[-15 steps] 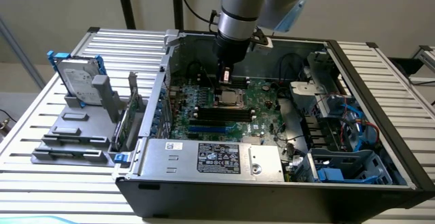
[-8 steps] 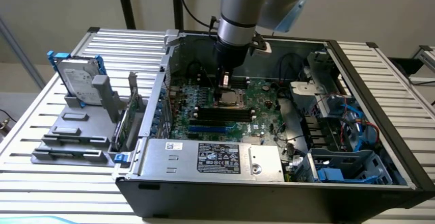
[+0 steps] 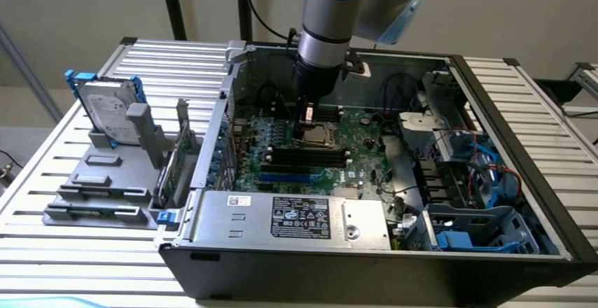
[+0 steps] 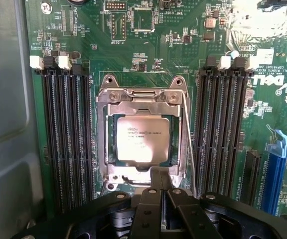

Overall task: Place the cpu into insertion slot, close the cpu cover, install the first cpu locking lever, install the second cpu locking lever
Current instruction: 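Close the cpu cover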

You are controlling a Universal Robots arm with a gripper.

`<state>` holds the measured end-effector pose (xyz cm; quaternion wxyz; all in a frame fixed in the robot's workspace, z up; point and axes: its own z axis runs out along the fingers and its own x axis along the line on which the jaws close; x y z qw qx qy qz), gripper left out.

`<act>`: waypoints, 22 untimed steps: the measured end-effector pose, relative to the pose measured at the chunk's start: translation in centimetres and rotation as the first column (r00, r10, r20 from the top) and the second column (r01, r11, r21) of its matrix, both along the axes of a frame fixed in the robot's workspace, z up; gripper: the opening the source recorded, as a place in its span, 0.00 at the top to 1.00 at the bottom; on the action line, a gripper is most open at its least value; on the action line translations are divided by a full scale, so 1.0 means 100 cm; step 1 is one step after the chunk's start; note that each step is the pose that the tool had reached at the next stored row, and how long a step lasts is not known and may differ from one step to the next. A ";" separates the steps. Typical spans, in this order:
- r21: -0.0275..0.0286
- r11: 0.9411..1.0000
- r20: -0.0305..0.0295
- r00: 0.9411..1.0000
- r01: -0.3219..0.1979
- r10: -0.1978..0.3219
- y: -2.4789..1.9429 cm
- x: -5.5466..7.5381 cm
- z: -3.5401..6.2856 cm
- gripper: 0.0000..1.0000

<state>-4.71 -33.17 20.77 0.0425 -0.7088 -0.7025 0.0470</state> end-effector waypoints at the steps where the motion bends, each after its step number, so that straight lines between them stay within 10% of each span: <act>1: 0.000 1.000 -0.001 1.000 0.000 0.000 0.0003 0.000 -0.0007 0.89; 22: 0.000 1.000 -0.014 1.000 0.000 0.000 -0.0006 -0.023 0.0054 0.89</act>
